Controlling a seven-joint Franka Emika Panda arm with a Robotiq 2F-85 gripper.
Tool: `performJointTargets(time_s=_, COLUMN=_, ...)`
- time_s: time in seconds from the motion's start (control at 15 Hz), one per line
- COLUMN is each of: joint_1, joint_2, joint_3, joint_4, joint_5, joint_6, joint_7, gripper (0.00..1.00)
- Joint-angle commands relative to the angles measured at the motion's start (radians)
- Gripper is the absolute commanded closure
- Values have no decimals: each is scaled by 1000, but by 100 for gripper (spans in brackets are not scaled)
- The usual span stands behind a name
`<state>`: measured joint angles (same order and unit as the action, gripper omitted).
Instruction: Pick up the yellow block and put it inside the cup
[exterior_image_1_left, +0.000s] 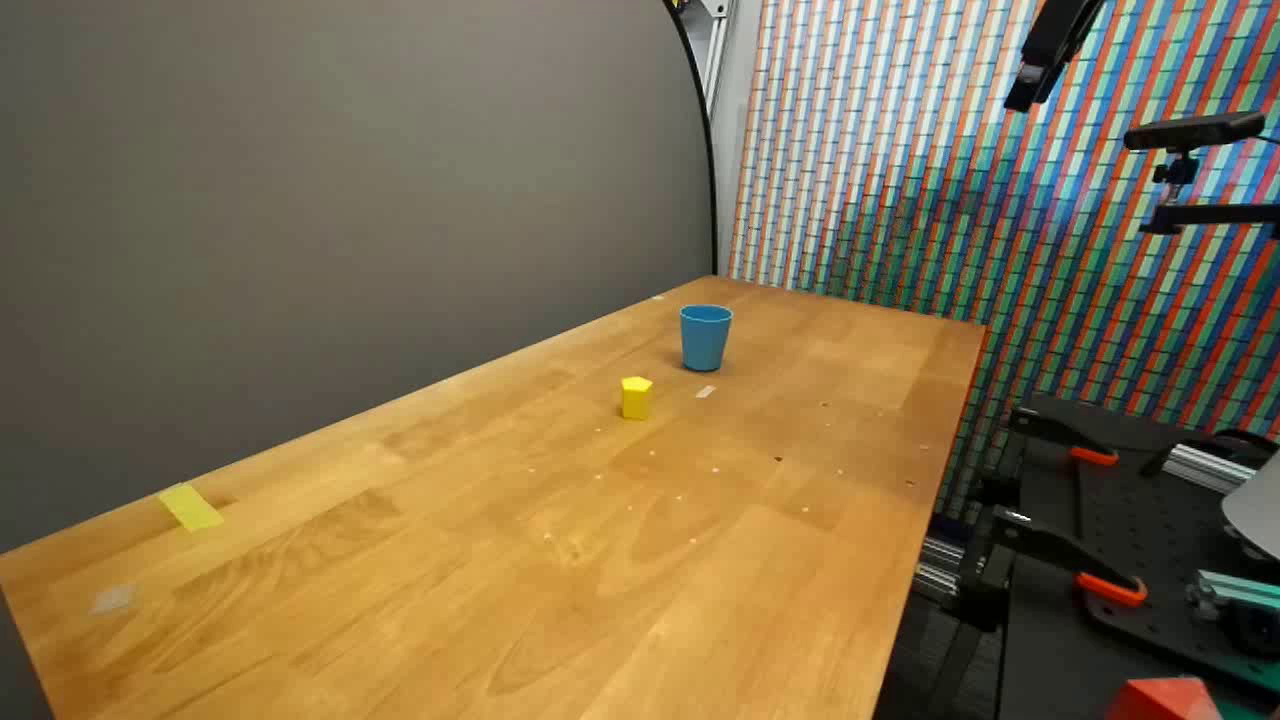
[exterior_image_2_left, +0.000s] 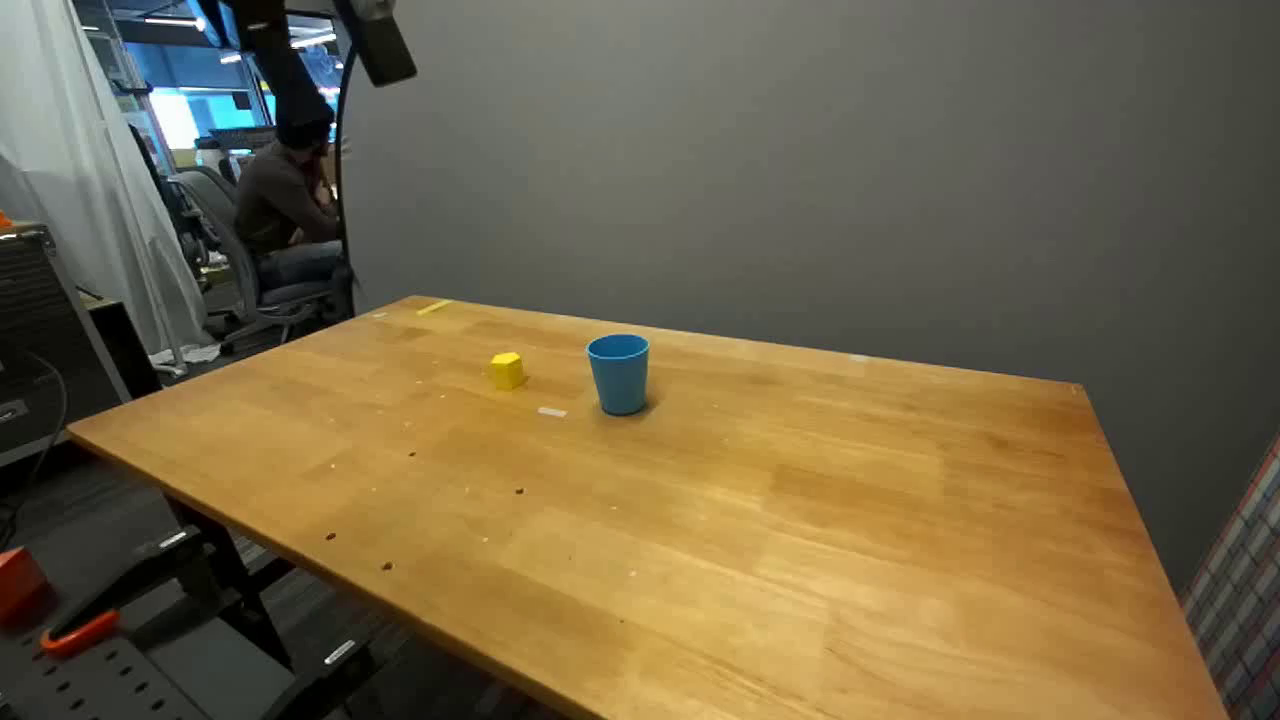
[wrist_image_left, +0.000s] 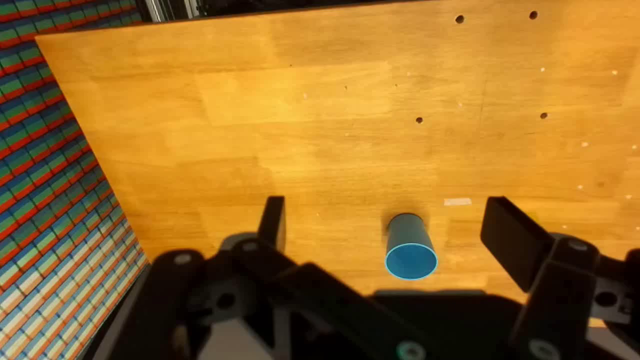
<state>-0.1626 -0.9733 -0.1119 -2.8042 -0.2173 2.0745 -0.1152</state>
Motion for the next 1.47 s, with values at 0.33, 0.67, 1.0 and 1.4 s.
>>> performJointTargets(time_s=0.33, joint_1=45, joint_2=157, joint_3=16, joint_4=79, joint_5=25, joint_6=52, joint_7=30, gripper=0)
performJointTargets(time_s=0.67, joint_1=185, joint_2=441, joint_3=48, joint_4=217, joint_5=125, joint_6=147, joint_7=-20, gripper=0)
performJointTargets(time_s=1.0, joint_1=293, joint_2=745, joint_3=52, joint_4=385, joint_5=266, joint_6=188, joint_7=-121, gripper=0)
performJointTargets(time_s=1.4, joint_1=306, joint_2=1126, joint_3=145, joint_4=665, joint_5=349, joint_6=172, joint_7=-186, gripper=0)
